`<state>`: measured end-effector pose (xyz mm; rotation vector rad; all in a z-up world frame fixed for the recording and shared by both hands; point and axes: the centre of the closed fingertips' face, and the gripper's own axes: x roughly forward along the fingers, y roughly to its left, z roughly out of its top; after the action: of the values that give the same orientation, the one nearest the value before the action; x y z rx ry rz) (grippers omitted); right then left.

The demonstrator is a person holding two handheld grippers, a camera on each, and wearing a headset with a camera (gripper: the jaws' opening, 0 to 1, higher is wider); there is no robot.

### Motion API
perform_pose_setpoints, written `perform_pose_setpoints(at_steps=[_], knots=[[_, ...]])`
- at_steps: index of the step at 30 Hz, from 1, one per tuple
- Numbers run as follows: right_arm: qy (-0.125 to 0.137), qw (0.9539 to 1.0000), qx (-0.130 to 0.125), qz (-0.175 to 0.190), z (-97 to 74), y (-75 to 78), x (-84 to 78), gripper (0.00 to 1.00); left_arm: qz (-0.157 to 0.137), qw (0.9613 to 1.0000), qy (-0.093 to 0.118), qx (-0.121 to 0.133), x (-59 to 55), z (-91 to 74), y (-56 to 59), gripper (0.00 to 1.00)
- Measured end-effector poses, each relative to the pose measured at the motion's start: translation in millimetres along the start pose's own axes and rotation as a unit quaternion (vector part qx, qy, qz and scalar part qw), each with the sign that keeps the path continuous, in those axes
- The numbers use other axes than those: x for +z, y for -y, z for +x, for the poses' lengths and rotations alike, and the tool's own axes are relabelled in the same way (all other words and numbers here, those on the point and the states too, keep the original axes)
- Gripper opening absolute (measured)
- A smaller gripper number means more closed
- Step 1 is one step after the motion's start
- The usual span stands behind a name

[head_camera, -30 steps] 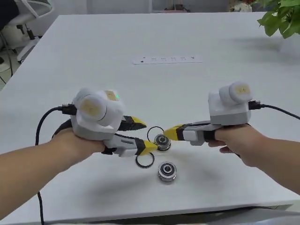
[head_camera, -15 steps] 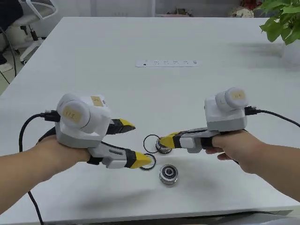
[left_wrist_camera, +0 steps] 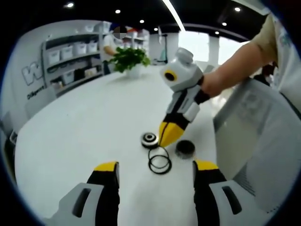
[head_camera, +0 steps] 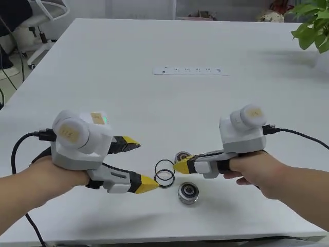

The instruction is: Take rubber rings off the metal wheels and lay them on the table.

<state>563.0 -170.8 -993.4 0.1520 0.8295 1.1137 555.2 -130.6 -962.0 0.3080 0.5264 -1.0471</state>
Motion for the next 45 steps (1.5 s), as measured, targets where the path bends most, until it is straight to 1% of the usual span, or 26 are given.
perform_pose_setpoints(at_steps=[3,6,15,23,33,40,45], knots=[[-0.007,1.0000,0.000,0.006,2.3,1.1,-4.1,0.00,-0.003,1.0000,0.000,0.002,-1.4,-0.6,0.1,0.64],[-0.013,0.9999,-0.003,0.008,4.3,6.6,-9.2,0.00,-0.005,1.0000,0.000,0.002,-2.9,-0.5,0.0,0.64],[-0.017,0.9998,-0.001,0.014,6.1,6.8,-9.8,0.00,-0.014,0.9999,-0.004,0.004,-7.5,-1.6,1.4,0.64],[-0.024,0.9996,-0.006,0.010,8.3,10.7,-13.4,0.00,-0.017,0.9998,-0.006,0.006,-9.3,-1.4,-0.2,0.64],[-0.031,0.9994,-0.015,-0.008,8.7,15.0,-14.6,0.07,-0.019,0.9997,-0.013,0.004,-12.4,-1.5,-0.8,0.63],[-0.038,0.9989,-0.011,-0.026,8.4,11.2,-16.5,0.11,-0.020,0.9997,-0.016,0.000,-12.3,-0.6,1.9,0.63],[-0.042,0.9981,-0.011,-0.044,8.3,8.5,-17.0,0.18,-0.021,0.9996,-0.019,-0.002,-12.8,0.0,3.0,0.63]])
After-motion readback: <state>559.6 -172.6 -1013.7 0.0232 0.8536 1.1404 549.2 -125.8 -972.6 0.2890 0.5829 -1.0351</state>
